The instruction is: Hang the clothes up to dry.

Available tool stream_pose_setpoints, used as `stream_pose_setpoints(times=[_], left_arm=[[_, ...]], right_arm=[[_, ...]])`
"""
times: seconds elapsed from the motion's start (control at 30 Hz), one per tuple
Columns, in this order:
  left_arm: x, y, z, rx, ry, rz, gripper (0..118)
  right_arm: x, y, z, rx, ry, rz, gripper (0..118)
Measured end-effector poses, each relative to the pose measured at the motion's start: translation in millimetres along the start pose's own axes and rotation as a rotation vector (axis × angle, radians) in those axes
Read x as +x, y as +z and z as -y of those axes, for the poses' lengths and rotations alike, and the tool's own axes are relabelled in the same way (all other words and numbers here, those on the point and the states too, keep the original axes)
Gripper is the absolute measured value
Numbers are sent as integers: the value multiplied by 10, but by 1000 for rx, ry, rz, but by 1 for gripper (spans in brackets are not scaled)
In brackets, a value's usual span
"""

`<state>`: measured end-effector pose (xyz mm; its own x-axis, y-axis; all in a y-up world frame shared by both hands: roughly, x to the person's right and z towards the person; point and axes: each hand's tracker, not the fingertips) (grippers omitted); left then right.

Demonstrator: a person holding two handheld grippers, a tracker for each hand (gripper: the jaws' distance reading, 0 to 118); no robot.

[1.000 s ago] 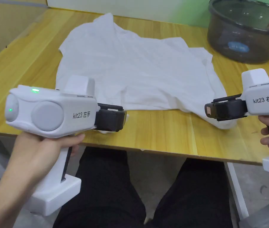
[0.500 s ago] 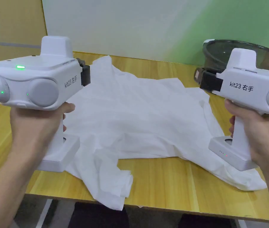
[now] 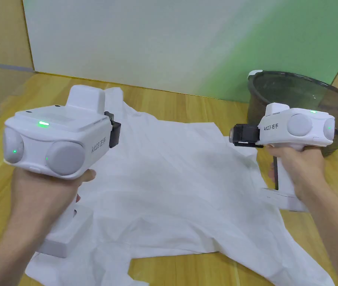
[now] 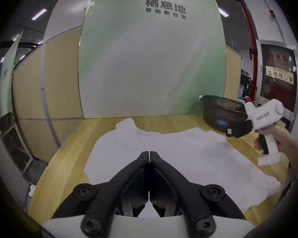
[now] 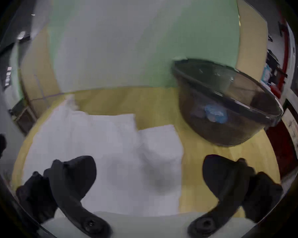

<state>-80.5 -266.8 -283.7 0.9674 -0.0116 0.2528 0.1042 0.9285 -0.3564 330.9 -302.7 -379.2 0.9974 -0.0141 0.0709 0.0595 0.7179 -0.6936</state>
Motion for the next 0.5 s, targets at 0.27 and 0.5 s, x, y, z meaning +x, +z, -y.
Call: stream_pose_setpoints(times=[0.27,0.5], left_arm=[[-14,-574,34,-57,-26,59,0],[-43,-697,71,-76,-33,86,0]], right_arm=[[179,-781,-93,-67,-130,102,117],[140,-1040,-155,-136,-129,116,115]])
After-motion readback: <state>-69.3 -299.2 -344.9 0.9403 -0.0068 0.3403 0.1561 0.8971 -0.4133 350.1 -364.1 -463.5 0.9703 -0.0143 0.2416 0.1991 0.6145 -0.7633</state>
